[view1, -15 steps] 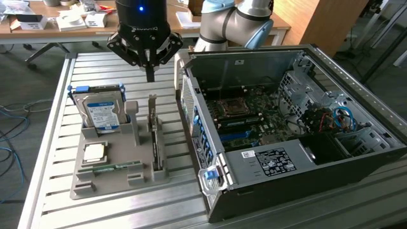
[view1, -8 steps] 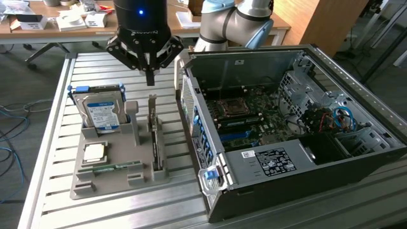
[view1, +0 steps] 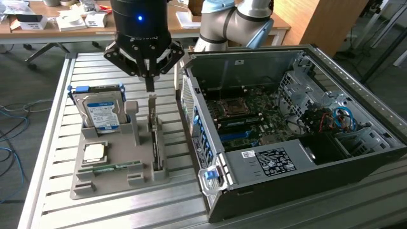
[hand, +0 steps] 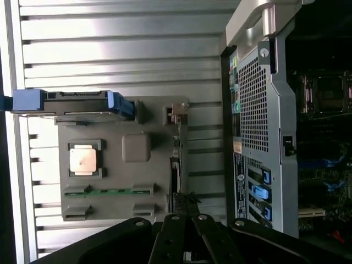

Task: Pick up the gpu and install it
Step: 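Reach for the gpu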

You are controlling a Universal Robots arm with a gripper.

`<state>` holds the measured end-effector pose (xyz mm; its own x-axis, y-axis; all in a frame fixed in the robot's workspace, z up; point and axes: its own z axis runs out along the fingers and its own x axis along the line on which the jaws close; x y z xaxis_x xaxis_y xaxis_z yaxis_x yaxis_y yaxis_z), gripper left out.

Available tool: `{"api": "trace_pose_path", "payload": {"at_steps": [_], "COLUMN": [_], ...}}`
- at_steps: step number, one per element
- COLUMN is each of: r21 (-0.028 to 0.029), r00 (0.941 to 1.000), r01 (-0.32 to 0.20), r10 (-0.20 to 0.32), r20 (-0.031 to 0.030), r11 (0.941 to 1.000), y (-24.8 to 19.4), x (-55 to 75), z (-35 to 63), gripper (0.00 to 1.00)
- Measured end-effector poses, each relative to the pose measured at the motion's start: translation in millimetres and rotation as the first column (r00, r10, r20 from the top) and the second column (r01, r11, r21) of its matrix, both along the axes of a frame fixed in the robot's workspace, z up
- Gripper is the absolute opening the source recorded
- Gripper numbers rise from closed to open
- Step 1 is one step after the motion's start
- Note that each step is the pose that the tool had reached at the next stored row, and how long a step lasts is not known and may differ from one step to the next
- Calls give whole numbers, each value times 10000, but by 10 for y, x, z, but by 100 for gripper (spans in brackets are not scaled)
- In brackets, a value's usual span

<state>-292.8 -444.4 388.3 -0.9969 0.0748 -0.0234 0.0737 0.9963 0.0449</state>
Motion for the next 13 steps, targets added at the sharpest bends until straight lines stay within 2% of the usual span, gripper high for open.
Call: {"api": "trace_pose_path", "payload": {"at_steps": [4,9,13], "r21": [0,-3,-2], "r00": [10000,10000,10000], "r01": [1,1,3], "r10": [-1,-1,-3], "r20": [1,0,1], "r11": [10000,10000,10000], "y": [-86,-168,-191], "x": [-14,-30,-35], "z": [-2,-5,-10], "gripper": [11,11,11]}}
